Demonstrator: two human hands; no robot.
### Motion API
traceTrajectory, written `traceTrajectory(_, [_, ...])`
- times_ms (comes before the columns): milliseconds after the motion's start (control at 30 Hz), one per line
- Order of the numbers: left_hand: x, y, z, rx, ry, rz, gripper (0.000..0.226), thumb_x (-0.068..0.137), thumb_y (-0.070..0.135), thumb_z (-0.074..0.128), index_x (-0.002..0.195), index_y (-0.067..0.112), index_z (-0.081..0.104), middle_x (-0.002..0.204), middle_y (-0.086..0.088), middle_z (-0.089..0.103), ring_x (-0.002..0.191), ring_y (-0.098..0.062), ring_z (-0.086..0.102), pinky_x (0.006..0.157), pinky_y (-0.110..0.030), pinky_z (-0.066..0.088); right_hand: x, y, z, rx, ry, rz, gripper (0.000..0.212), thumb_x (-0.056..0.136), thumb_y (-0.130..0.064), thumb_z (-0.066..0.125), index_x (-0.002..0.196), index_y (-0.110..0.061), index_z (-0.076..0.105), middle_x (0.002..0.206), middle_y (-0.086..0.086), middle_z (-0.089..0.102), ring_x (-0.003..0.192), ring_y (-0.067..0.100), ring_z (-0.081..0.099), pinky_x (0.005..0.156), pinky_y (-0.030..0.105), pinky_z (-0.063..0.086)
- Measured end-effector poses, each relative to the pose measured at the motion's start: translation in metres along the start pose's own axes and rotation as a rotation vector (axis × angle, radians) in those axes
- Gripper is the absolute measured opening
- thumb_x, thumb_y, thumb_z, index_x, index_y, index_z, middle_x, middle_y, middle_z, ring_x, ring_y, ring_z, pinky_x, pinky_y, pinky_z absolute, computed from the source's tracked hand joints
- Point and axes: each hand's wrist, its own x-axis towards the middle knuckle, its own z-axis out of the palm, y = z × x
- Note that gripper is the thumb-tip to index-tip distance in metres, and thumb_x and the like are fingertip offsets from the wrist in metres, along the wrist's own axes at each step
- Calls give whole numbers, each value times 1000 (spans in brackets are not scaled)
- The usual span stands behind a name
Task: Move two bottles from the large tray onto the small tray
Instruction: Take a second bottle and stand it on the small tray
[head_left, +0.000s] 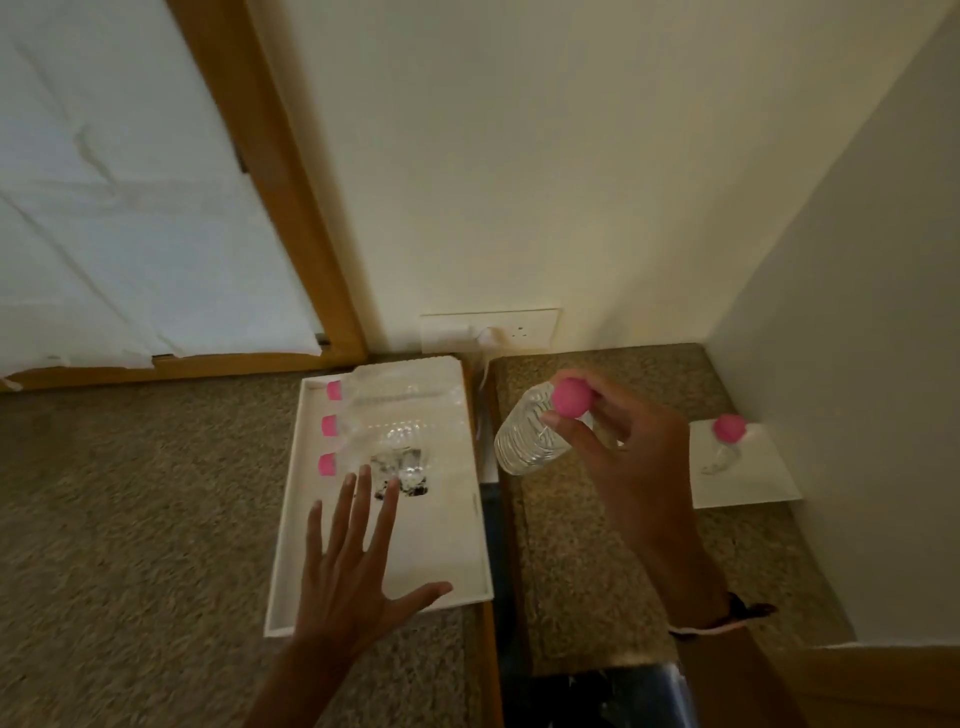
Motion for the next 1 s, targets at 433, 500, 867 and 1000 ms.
traceTrajectory(433, [82,159,50,-79,-9,142,118,73,95,40,161,24,8,171,-12,2,159,-30,2,126,-58,11,59,53,-138,14,185,1,35,80,-14,78,114,-16,70,110,-5,74,108,8,68,90,16,54])
traceTrajectory(500, [88,175,60,-73,-36,132,117,73,96,38,160,24,11,171,-13,6,158,-31,5,126,-59,14,64,62,-156,-8,199,3,34,81,-16,78,113,-17,70,110,-11,73,107,5,68,90,15,54])
traceTrajectory(867, [108,203,126,-37,-164,90,115,75,95,35,161,23,8,171,-13,3,158,-32,4,126,-53,7,63,138,-217,-128,200,115,37,81,-11,76,117,-15,68,115,-5,72,111,6,66,96,34,56])
traceTrajectory(1000, [111,201,140,-56,-170,93,114,75,94,36,160,22,10,171,-13,2,158,-33,4,127,-49,4,50,169,-219,-177,166,185,38,82,-8,76,118,-16,67,114,-6,71,110,4,66,98,26,54])
